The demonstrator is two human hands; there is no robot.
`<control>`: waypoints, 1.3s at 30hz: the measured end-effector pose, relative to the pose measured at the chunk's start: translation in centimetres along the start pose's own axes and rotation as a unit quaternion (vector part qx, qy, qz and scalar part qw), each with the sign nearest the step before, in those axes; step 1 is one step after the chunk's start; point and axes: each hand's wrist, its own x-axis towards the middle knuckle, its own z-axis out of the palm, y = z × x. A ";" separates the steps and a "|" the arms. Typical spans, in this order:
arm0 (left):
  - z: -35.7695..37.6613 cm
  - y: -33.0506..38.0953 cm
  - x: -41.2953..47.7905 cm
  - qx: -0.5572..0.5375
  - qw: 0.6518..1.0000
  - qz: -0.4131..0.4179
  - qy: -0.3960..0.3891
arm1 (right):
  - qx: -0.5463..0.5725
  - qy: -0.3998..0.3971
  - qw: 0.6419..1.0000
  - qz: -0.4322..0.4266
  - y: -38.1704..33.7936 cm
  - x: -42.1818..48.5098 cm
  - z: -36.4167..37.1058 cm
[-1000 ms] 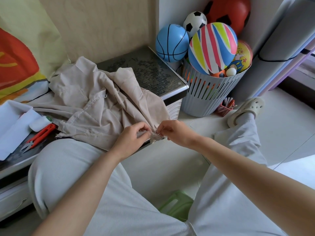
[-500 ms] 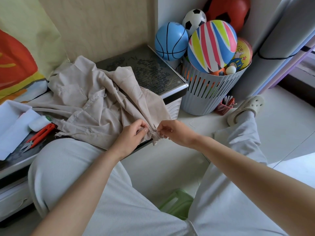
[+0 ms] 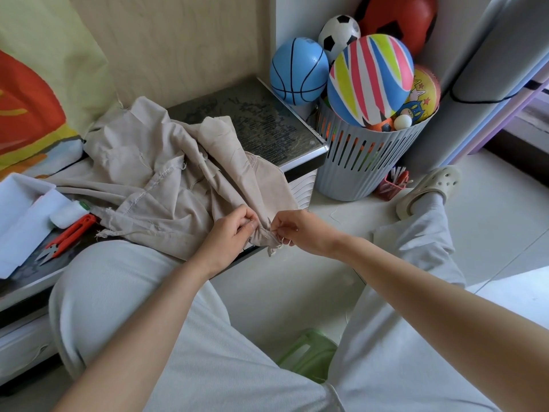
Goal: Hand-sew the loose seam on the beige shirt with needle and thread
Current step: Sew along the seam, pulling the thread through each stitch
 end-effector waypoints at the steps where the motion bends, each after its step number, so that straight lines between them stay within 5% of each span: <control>1: 0.0 0.0 0.0 -0.003 1.000 -0.003 -0.001 | 0.012 -0.005 1.000 -0.002 -0.1 0.0 0.0; 11: 0.4 0.2 0.0 -0.001 0.999 -0.030 -0.015 | 0.074 -0.031 0.997 -0.019 -0.2 0.4 0.8; 26: -0.6 1.6 0.3 -0.185 0.980 -0.066 -0.003 | 0.313 -0.023 0.949 0.008 -0.8 0.4 0.9; 39: 0.0 0.8 0.5 -0.167 0.982 -0.083 0.030 | 0.289 0.029 0.955 0.065 -2.3 0.4 1.3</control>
